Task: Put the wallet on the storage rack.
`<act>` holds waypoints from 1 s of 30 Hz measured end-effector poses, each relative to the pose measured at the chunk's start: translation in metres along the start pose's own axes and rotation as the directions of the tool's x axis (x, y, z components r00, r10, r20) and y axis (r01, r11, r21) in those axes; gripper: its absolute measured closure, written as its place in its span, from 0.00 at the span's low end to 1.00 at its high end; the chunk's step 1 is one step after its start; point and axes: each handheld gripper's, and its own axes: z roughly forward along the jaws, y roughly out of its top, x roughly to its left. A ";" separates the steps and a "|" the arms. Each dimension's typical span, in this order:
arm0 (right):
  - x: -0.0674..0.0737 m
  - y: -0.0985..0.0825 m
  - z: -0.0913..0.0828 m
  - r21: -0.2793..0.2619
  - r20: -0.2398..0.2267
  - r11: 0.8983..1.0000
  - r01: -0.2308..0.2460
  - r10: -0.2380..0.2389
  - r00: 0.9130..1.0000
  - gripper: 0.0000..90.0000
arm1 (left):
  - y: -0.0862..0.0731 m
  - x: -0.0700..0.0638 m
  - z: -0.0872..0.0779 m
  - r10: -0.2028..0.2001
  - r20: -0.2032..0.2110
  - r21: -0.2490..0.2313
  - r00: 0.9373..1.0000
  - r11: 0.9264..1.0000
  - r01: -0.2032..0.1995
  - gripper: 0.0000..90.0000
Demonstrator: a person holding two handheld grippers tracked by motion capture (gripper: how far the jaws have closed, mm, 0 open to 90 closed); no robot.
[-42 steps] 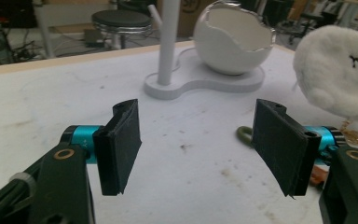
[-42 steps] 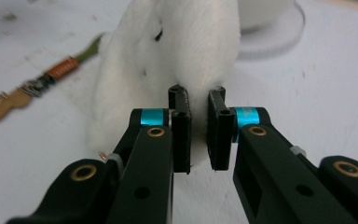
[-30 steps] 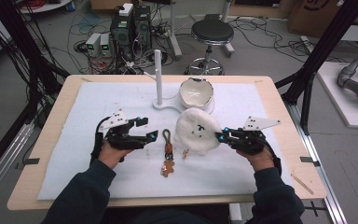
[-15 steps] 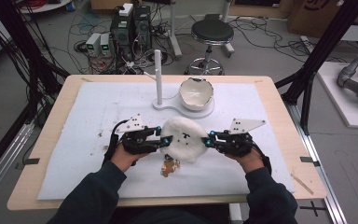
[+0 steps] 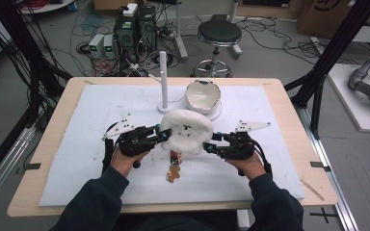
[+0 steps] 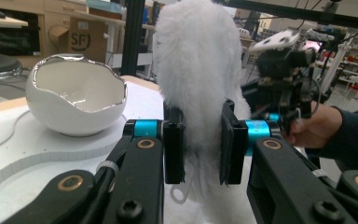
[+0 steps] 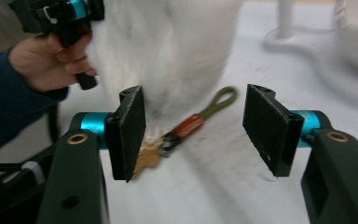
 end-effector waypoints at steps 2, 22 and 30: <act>0.001 -0.001 0.006 0.014 -0.031 1.000 -0.019 0.020 0.999 0.52 | -0.002 -0.001 0.002 0.011 0.000 0.023 1.000 1.000 -0.011 0.83; 0.010 0.012 -0.011 -0.217 0.049 0.976 0.003 0.008 0.999 0.84 | -0.016 -0.006 0.019 0.054 -0.020 0.220 0.998 0.974 -0.049 0.80; 0.009 0.023 -0.029 -0.215 0.178 0.972 0.092 -0.054 0.983 0.86 | -0.009 0.014 -0.003 0.032 -0.186 0.196 0.982 0.981 0.005 0.52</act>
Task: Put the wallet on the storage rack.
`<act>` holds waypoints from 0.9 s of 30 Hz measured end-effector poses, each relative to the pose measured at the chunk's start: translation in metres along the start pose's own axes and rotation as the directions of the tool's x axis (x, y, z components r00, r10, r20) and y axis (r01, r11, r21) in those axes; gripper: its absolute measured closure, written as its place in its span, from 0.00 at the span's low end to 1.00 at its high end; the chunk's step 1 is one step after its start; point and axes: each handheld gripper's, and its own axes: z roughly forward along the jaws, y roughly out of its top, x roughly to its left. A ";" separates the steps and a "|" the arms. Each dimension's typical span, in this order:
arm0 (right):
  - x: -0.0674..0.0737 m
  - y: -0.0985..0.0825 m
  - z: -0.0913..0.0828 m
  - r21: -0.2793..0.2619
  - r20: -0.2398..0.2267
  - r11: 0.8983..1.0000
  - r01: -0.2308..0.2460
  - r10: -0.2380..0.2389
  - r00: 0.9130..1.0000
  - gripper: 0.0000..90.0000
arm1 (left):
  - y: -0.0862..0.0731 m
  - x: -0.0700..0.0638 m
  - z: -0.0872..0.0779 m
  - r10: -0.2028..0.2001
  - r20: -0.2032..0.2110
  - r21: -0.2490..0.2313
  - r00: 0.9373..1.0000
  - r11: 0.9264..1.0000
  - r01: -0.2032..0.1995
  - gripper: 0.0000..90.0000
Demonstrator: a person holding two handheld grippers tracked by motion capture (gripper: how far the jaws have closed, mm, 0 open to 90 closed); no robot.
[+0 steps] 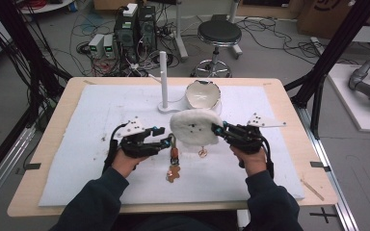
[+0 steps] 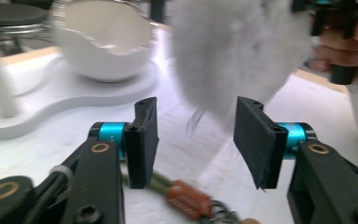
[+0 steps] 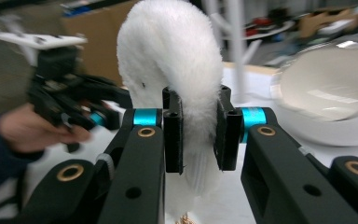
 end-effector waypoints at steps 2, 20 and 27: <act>-0.004 0.006 -0.007 -0.003 0.035 1.000 0.023 -0.023 0.999 0.86 | 0.001 0.010 -0.010 -0.021 -0.042 -0.017 0.999 1.000 0.020 0.48; -0.045 0.102 0.020 0.130 0.170 0.964 0.231 -0.252 0.953 0.86 | -0.009 0.062 -0.050 -0.168 -0.192 -0.092 0.967 0.984 0.153 0.28; -0.055 0.133 0.049 0.194 0.186 0.935 0.296 -0.331 0.925 0.86 | -0.011 0.066 -0.052 -0.170 -0.188 -0.093 0.967 0.983 0.155 0.27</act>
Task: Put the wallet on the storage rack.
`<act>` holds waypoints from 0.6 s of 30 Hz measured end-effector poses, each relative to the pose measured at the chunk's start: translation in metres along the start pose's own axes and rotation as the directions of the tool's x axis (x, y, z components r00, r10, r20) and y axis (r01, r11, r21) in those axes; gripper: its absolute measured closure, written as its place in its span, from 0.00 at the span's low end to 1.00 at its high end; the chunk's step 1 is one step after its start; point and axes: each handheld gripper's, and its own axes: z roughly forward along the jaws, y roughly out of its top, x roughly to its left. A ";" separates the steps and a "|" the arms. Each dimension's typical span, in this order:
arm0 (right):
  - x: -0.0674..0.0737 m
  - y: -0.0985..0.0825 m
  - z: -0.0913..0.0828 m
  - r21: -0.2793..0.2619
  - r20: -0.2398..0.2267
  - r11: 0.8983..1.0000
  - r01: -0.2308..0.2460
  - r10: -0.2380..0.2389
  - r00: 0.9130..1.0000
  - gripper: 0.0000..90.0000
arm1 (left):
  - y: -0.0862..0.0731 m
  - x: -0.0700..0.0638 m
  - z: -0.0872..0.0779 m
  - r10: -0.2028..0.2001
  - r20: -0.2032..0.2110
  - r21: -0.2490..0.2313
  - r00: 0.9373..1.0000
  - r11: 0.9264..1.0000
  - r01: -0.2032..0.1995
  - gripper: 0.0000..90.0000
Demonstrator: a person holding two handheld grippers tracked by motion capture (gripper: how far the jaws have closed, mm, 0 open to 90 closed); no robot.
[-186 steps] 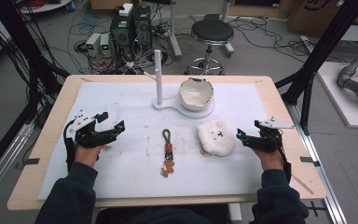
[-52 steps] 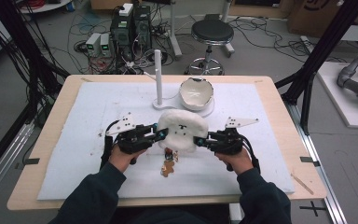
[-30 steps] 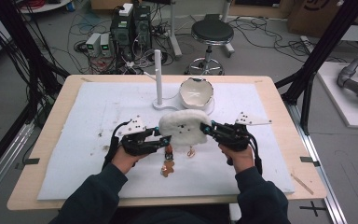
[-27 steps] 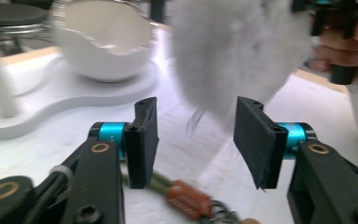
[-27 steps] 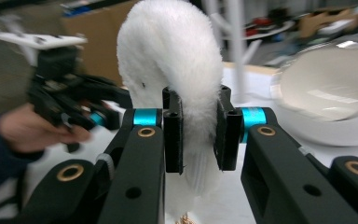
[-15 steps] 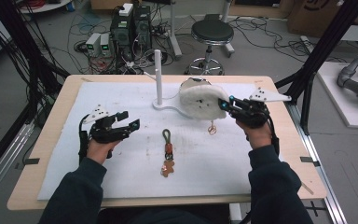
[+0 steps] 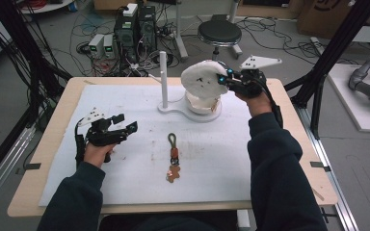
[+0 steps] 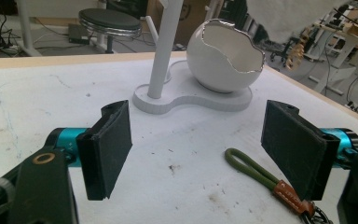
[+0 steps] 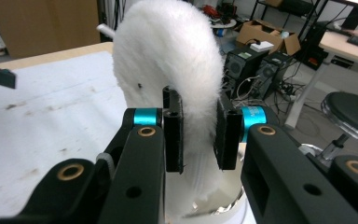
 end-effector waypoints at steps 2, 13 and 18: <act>-0.004 0.006 0.005 0.010 0.015 1.000 0.028 -0.028 0.999 0.86 | 0.000 0.000 0.000 0.001 -0.003 -0.001 1.000 1.000 -0.001 0.27; -0.017 0.002 0.036 0.179 0.065 0.950 0.255 -0.270 0.961 0.86 | -0.004 0.002 -0.003 -0.001 -0.013 0.012 1.000 1.000 0.001 0.27; -0.011 -0.005 0.039 0.239 0.040 0.904 0.354 -0.374 0.927 0.86 | -0.004 0.002 -0.004 -0.004 -0.018 0.010 1.000 1.000 0.004 0.27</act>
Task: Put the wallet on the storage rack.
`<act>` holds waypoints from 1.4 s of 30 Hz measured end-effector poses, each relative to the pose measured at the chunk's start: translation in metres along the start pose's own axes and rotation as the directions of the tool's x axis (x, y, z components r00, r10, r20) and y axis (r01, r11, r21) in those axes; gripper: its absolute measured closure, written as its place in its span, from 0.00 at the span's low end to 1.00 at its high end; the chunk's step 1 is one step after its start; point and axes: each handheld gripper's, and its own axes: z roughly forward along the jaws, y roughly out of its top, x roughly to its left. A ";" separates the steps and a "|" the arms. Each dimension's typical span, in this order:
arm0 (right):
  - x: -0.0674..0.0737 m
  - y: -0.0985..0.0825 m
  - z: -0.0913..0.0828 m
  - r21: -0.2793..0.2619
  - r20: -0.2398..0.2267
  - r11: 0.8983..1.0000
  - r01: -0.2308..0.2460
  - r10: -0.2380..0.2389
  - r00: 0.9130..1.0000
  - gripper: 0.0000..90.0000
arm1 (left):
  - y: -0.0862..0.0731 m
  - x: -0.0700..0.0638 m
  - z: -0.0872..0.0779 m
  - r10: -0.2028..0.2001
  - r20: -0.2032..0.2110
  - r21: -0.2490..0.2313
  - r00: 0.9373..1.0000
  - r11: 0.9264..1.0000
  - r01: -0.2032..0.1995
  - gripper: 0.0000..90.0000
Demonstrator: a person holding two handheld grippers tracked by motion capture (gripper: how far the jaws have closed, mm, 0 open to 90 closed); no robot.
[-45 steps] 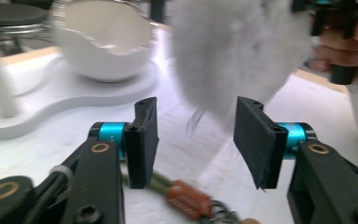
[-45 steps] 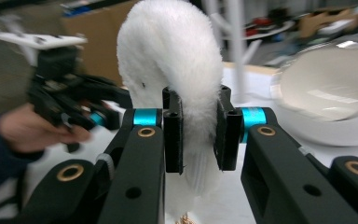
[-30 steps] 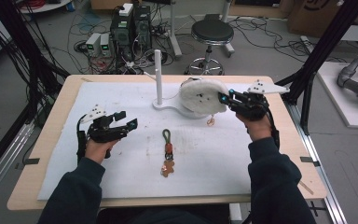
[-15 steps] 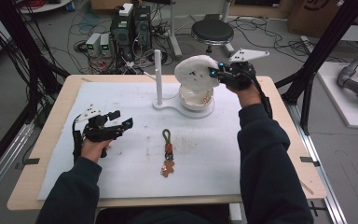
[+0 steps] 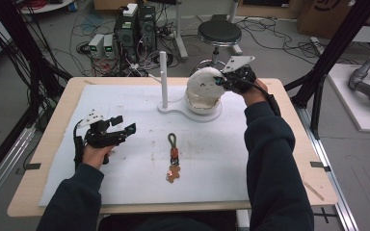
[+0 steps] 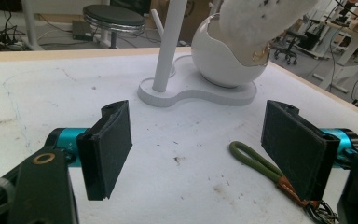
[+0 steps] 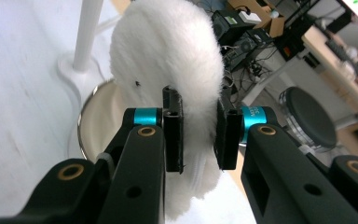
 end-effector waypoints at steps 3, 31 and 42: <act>0.006 0.000 0.000 0.035 0.032 0.997 0.064 -0.066 0.997 0.86 | 0.000 0.000 0.000 -0.003 0.000 0.001 1.000 1.000 0.003 0.27; 0.027 -0.008 0.043 -0.029 -0.087 0.936 -0.350 0.347 0.934 0.80 | -0.001 0.000 0.001 -0.011 0.004 0.011 1.000 1.000 0.011 0.27; 0.029 -0.017 0.059 0.071 -0.044 0.907 -0.414 0.418 0.908 0.79 | -0.001 0.000 0.001 -0.012 0.006 0.013 1.000 1.000 0.012 0.27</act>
